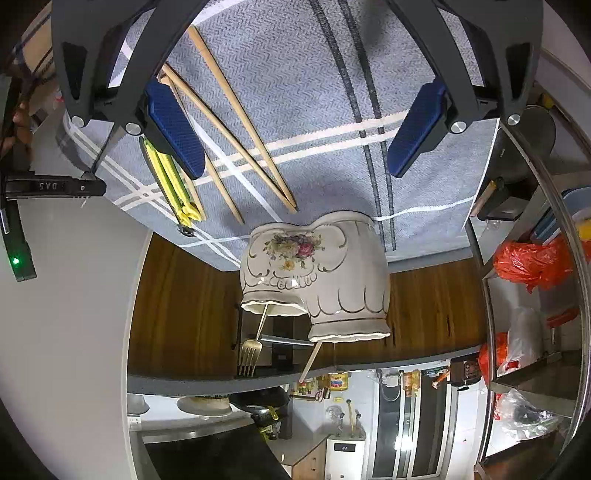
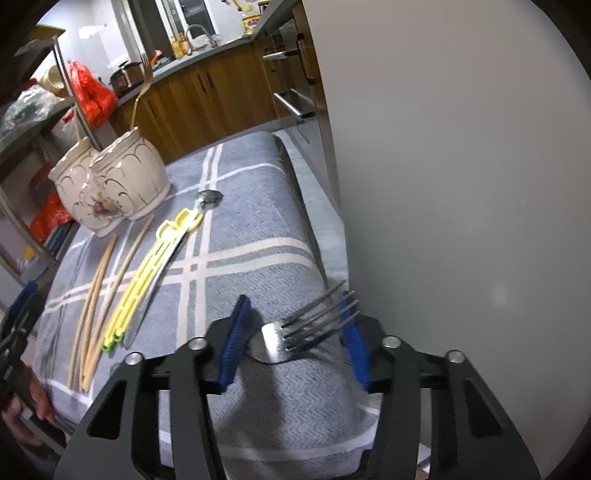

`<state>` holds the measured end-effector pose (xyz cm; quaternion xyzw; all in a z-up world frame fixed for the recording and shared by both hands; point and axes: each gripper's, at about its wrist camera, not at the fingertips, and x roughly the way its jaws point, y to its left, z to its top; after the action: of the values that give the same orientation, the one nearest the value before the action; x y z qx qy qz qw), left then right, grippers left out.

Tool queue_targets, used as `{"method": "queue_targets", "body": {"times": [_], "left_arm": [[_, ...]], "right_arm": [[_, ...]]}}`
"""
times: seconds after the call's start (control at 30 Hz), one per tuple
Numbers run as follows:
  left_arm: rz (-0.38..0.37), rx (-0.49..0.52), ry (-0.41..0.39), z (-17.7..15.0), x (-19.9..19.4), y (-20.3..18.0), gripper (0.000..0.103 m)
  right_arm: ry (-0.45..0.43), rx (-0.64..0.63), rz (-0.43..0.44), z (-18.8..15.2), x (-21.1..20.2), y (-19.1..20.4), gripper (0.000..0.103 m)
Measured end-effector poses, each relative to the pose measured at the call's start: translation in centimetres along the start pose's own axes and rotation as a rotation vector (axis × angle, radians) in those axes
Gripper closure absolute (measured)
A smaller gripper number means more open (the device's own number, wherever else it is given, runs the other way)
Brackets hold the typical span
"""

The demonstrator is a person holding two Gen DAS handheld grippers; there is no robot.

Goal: Organize utensils
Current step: 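Close the right tool on the silver fork while the left tool grasps another chopstick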

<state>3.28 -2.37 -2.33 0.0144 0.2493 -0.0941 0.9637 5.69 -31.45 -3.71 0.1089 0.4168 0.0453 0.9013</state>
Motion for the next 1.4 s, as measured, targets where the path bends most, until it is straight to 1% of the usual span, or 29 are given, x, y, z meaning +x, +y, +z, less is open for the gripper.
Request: {"method": "queue_targets", "body": {"times": [0.03, 0.07, 0.1, 0.27, 0.37, 0.43, 0.5, 0.53, 0.57, 0.6, 0.63, 0.67, 0.73, 0.77, 0.8, 0.83, 0.87, 0.97, 1.03, 1.07, 1.1, 1.13, 1.27, 1.4], "left_arm": [[0.0, 0.0, 0.001, 0.0, 0.0, 0.0, 0.006], [0.0, 0.001, 0.005, 0.0, 0.1, 0.0, 0.006], [0.0, 0.002, 0.008, 0.0, 0.2, 0.0, 0.006], [-0.01, 0.005, 0.043, -0.1, 0.7, -0.1, 0.006], [-0.002, 0.006, 0.097, -0.1, 1.4, -0.2, 0.006], [0.014, 0.01, 0.142, 0.0, 2.0, -0.3, 0.01], [0.022, 0.012, 0.178, 0.1, 2.6, -0.5, 0.021], [0.022, 0.013, 0.195, 0.1, 2.8, -0.6, 0.025], [0.02, 0.015, 0.21, 0.0, 3.0, -0.8, 0.034], [0.017, 0.022, 0.234, 0.0, 3.3, -1.1, 0.039], [0.018, 0.028, 0.247, -0.1, 3.5, -1.4, 0.042], [0.018, 0.035, 0.256, -0.2, 3.6, -1.7, 0.047], [0.016, 0.051, 0.277, -0.3, 3.8, -2.4, 0.053], [0.015, 0.059, 0.284, -0.3, 4.0, -2.7, 0.058], [0.02, 0.068, 0.295, -0.3, 4.2, -2.9, 0.065], [0.023, 0.073, 0.305, -0.3, 4.4, -3.1, 0.068], [0.022, 0.071, 0.322, -0.2, 4.8, -3.1, 0.07], [0.02, 0.042, 0.338, 0.3, 5.7, -2.9, 0.071], [0.024, 0.043, 0.343, 0.8, 6.5, -2.7, 0.073], [0.025, 0.045, 0.344, 0.9, 6.7, -2.6, 0.082], [0.022, 0.047, 0.347, 1.0, 6.9, -2.6, 0.093], [0.017, 0.046, 0.35, 1.2, 7.0, -2.4, 0.095], [-0.023, 0.024, 0.35, 1.3, 6.8, -1.2, 0.098], [-0.048, 0.011, 0.307, 1.7, 5.5, 0.5, 0.098]], "right_arm": [[-0.005, -0.005, 0.002, 0.0, -0.1, 0.2, 0.075], [-0.012, -0.012, -0.002, 0.0, -0.2, 0.5, 0.08], [-0.021, -0.018, -0.009, 0.1, -0.3, 0.7, 0.083], [-0.086, -0.051, 0.012, 0.4, -1.3, 1.8, 0.087], [-0.165, -0.096, 0.019, 0.9, -2.4, 2.8, 0.09], [-0.24, -0.125, 0.031, 1.3, -3.8, 3.7, 0.092], [-0.323, -0.162, 0.034, 1.6, -5.2, 4.9, 0.094], [-0.349, -0.173, 0.034, 1.8, -5.6, 5.3, 0.095], [-0.383, -0.187, 0.03, 2.0, -6.1, 5.7, 0.096], [-0.404, -0.195, 0.028, 2.1, -6.3, 6.0, 0.096], [-0.432, -0.206, 0.024, 2.3, -6.6, 6.5, 0.097], [-0.451, -0.217, 0.024, 2.5, -6.8, 6.9, 0.098], [-0.477, -0.244, 0.024, 2.6, -7.1, 7.7, 0.099], [-0.487, -0.256, 0.022, 2.7, -7.1, 8.1, 0.099], [-0.495, -0.268, 0.019, 2.7, -7.2, 8.4, 0.099], [-0.5, -0.278, 0.023, 2.9, -7.2, 8.8, 0.099], [-0.503, -0.284, 0.03, 3.1, -7.3, 9.1, 0.099], [-0.54, -0.309, 0.017, 3.3, -7.9, 10.0, 0.099], [-0.559, -0.326, 0.016, 3.5, -8.2, 10.6, 0.099], [-0.56, -0.329, 0.02, 3.6, -8.3, 10.9, 0.099], [-0.556, -0.33, 0.026, 3.9, -8.3, 11.1, 0.099], [-0.55, -0.332, 0.029, 4.1, -8.4, 11.2, 0.099], [-0.533, -0.34, 0.035, 4.9, -8.3, 11.7, 0.099], [-0.536, -0.35, 0.029, 6.8, -8.2, 12.5, 0.099]]}}
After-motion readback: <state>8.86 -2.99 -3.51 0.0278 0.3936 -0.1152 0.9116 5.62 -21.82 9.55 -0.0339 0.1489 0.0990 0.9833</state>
